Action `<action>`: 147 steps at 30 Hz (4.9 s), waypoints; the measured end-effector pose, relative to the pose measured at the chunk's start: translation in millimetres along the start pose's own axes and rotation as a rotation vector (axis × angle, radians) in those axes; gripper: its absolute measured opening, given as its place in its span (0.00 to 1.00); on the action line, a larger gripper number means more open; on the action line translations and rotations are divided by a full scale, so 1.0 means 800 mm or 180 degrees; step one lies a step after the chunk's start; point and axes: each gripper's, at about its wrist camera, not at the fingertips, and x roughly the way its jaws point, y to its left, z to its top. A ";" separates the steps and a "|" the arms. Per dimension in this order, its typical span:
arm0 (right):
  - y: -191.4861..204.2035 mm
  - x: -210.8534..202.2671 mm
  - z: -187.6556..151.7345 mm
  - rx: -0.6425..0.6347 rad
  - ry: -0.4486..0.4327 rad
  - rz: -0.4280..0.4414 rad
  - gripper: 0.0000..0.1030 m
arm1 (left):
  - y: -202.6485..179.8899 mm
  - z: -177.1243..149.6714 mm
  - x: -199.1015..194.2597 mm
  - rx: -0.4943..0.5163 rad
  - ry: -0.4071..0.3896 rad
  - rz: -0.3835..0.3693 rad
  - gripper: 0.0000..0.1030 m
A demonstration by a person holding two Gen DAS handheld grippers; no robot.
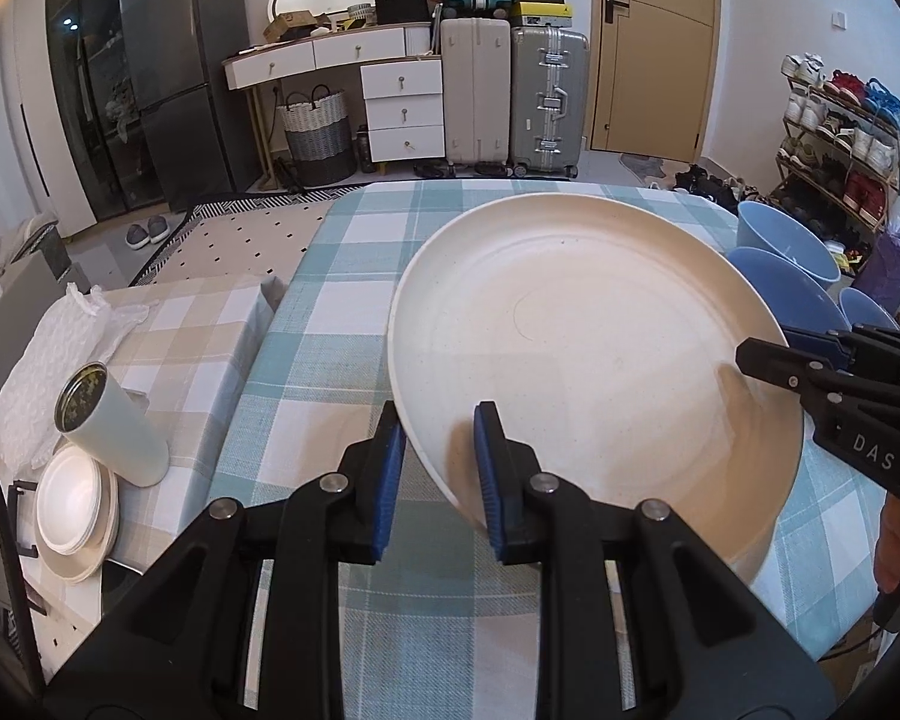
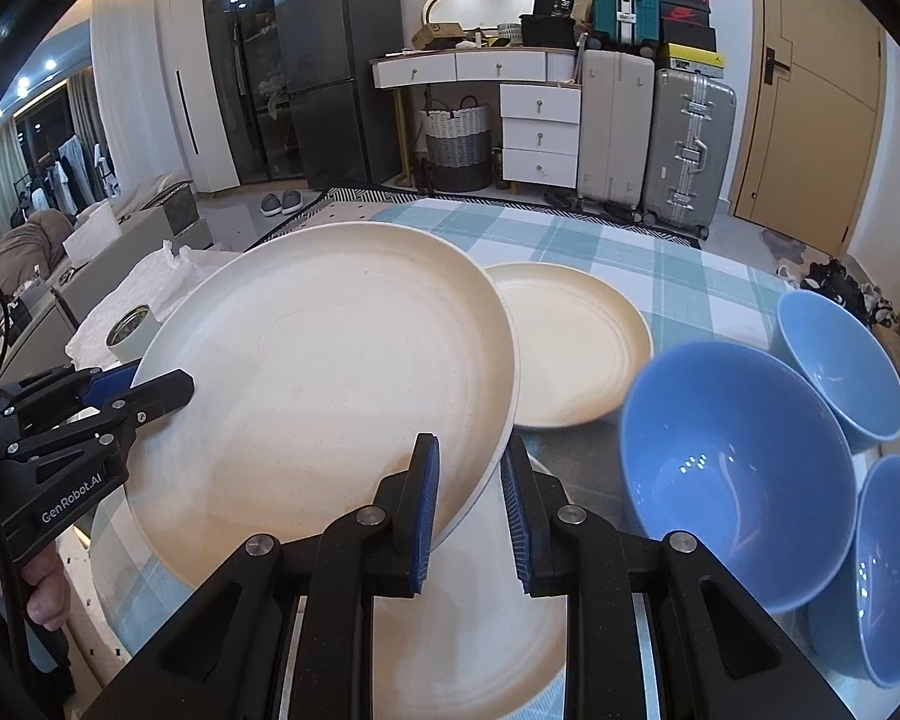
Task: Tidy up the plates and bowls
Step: 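Lift the large cream plate with both grippers and carry it over another cream plate, then lower the plate onto the other plate and open both grippers, then move both grippers toward the smaller cream plate beside the blue bowls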
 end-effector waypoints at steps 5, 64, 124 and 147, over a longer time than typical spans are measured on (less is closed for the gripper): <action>-0.011 -0.014 -0.023 0.0105 0.0029 -0.0042 0.21 | -0.021 -0.012 -0.009 0.0067 -0.0001 -0.0034 0.19; -0.020 0.014 -0.114 0.0190 0.0431 -0.0473 0.23 | -0.076 -0.084 0.088 0.0408 0.0262 0.0010 0.21; -0.003 -0.071 -0.031 -0.0295 -0.0206 -0.0396 0.99 | -0.046 -0.018 0.023 -0.0067 0.0056 -0.0526 0.98; -0.057 -0.077 0.079 0.0004 -0.0169 -0.0217 0.99 | -0.044 0.059 0.033 -0.0070 0.0078 -0.0597 0.98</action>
